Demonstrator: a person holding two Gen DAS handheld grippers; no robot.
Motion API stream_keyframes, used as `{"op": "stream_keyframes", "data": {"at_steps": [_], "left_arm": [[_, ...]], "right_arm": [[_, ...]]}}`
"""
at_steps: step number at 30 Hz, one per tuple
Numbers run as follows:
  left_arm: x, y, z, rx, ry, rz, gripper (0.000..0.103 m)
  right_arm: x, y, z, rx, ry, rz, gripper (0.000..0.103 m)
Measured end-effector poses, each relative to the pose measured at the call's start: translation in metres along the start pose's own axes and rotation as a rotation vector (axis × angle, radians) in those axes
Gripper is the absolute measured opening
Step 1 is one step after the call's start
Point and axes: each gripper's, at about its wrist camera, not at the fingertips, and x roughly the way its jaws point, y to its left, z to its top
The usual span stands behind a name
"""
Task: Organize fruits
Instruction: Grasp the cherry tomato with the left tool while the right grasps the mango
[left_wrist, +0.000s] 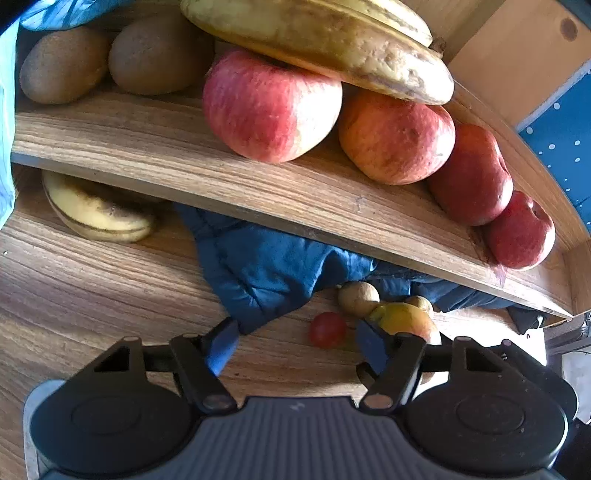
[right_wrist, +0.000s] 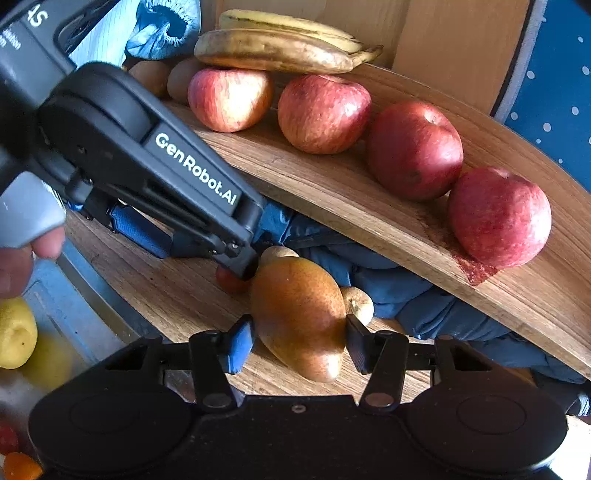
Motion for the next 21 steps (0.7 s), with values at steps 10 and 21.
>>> {"op": "stream_keyframes", "data": {"at_steps": [10, 21], "left_arm": [[-0.008, 0.006, -0.001, -0.036, 0.017, -0.008, 0.058], [0.002, -0.006, -0.002, -0.056, 0.031, -0.040, 0.054]], "right_arm": [[-0.012, -0.010, -0.011, 0.029, -0.008, 0.018, 0.054], [-0.024, -0.018, -0.024, 0.058, 0.020, 0.017, 0.054]]}}
